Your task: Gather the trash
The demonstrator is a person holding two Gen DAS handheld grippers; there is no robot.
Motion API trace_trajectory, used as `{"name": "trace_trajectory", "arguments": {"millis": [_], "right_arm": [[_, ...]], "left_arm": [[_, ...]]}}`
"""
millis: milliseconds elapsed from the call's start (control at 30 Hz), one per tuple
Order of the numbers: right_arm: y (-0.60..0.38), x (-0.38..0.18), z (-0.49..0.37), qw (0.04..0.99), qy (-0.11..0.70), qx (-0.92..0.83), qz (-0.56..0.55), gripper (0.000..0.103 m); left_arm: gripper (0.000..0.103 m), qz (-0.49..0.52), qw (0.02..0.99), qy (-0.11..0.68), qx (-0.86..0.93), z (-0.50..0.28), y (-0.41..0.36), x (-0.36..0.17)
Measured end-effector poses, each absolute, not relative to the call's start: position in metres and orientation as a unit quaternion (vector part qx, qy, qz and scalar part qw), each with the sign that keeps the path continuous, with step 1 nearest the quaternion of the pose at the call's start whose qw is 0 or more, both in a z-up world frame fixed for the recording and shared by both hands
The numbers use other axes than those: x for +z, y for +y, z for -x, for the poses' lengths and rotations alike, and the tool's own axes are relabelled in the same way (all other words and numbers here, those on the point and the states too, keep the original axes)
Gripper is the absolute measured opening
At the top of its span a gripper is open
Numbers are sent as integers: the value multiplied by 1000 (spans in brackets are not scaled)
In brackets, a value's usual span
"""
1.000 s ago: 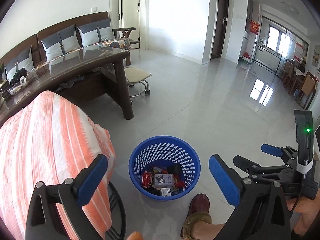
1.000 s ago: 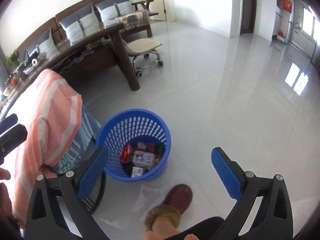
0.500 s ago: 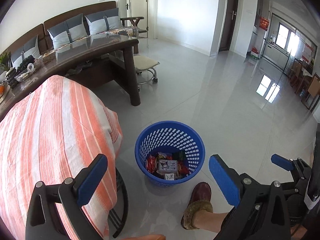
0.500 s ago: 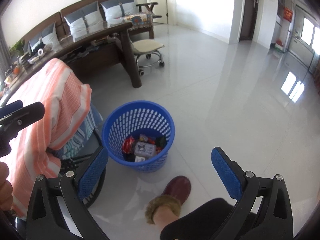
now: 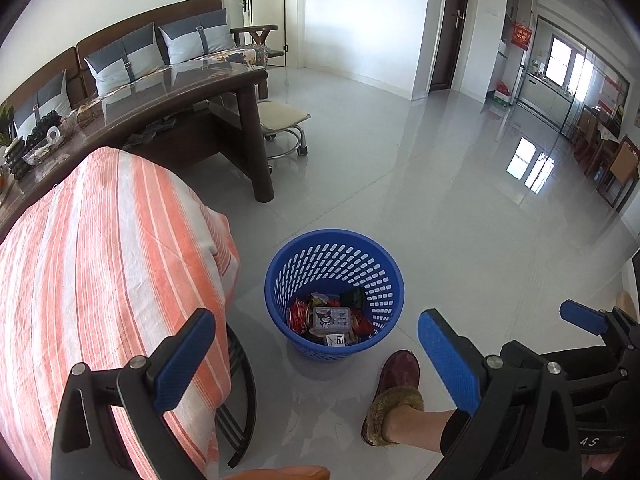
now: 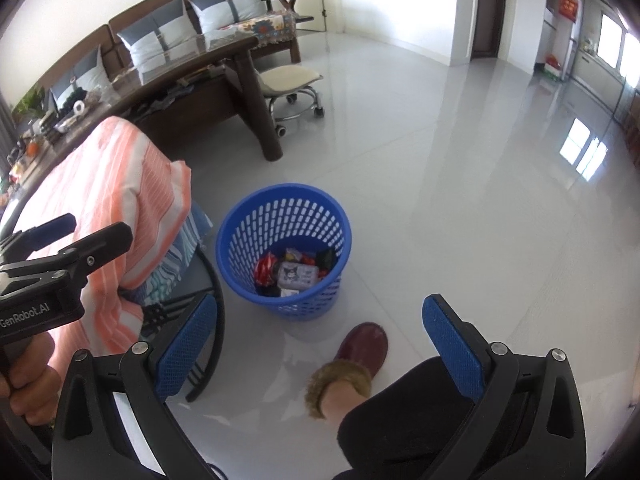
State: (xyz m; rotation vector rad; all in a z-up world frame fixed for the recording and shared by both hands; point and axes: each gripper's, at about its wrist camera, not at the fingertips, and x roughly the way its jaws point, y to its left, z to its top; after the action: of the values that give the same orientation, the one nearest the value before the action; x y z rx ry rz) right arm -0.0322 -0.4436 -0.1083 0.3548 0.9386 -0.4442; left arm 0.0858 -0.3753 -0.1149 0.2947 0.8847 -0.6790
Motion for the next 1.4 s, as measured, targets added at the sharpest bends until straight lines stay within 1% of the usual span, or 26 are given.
{"name": "trace_trajectory", "arguments": {"millis": [1400], "right_arm": [[-430, -108, 28, 851, 458, -210, -149, 103]], "left_arm": [[103, -128, 832, 433, -323, -88, -376, -122]]}}
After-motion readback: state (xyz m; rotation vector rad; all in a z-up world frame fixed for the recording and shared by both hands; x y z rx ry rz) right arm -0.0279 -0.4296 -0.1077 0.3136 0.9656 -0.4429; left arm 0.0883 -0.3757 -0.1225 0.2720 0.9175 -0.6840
